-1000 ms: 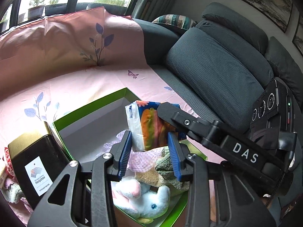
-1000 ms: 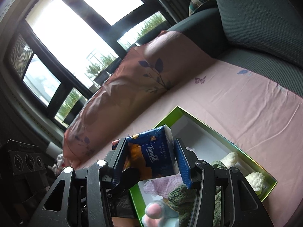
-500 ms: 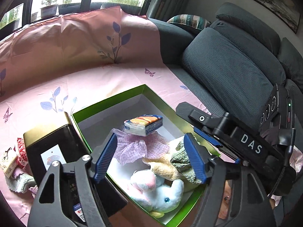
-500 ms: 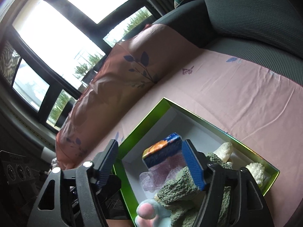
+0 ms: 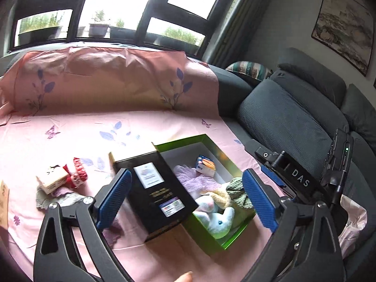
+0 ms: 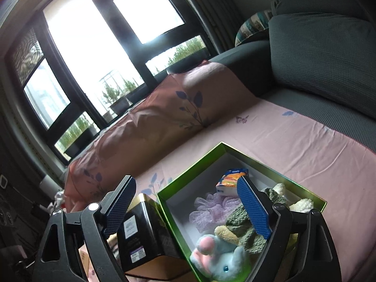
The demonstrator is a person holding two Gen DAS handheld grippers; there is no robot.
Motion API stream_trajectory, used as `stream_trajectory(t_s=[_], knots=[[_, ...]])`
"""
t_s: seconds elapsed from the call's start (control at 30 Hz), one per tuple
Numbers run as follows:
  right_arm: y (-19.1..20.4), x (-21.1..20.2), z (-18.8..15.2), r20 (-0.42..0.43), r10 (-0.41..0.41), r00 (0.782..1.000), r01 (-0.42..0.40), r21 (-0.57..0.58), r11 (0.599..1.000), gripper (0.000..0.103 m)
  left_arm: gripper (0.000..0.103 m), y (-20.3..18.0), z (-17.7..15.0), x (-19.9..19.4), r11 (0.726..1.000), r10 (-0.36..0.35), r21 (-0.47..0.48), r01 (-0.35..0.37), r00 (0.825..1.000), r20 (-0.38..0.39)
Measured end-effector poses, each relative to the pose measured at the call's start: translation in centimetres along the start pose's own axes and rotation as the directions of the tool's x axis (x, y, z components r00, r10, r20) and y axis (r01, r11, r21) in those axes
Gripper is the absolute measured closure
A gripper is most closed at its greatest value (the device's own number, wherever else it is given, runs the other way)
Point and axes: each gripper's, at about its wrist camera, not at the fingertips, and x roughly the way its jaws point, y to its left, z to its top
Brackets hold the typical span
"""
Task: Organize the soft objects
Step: 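Move the right tool back toward the cream tree-print tissue pack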
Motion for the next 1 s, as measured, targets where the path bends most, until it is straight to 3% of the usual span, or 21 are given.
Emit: stream_trajectory(t_s=[0.07,0.27,0.47,0.57,0.67,0.73,0.9,1.0], knots=[[1.1,0.1,-0.6,-0.010,0.016,1.000,-0.016,-0.031,0.999,0.002,0.001,1.6,-0.6,-2.2,0.999,0.044,-0.033,-0.042,0.998,0.038],[4.8,-0.2,-2.5,-0.030,0.031,0.999,-0.035,-0.131,0.991,0.001,0.001,7.0,-2.7,-7.6,0.978,0.184,-0.106,-0.177,0.981,0.062],[8.5,-0.1,-4.9,-0.090,0.101,0.991,-0.117,-0.205,0.972,0.001,0.001,12.2,-5.9,-11.0,0.927,0.360,-0.135,-0.350,0.932,0.053],[11.0,0.2,-6.7,-0.136,0.121,0.983,-0.155,-0.272,0.950,0.001,0.001,15.0,-7.8,-11.5,0.904,0.405,-0.160,-0.395,0.914,0.033],[13.5,1.2,-8.8,-0.198,0.120,0.973,-0.181,-0.328,0.927,0.002,0.001,17.9,-9.5,-11.4,0.898,0.386,-0.228,-0.376,0.923,0.001],[14.8,2.3,-10.1,-0.255,0.126,0.959,-0.208,-0.323,0.923,0.002,0.001,19.4,-10.4,-11.5,0.889,0.382,-0.265,-0.372,0.924,-0.018],[18.7,7.0,-13.3,-0.440,0.118,0.890,-0.245,-0.244,0.939,0.002,0.002,21.3,-11.1,-11.8,0.833,0.473,-0.296,-0.468,0.879,-0.060],[21.3,10.5,-15.3,-0.511,0.078,0.856,-0.222,-0.226,0.948,0.002,0.002,22.1,-11.2,-12.3,0.819,0.481,-0.317,-0.477,0.874,-0.072]])
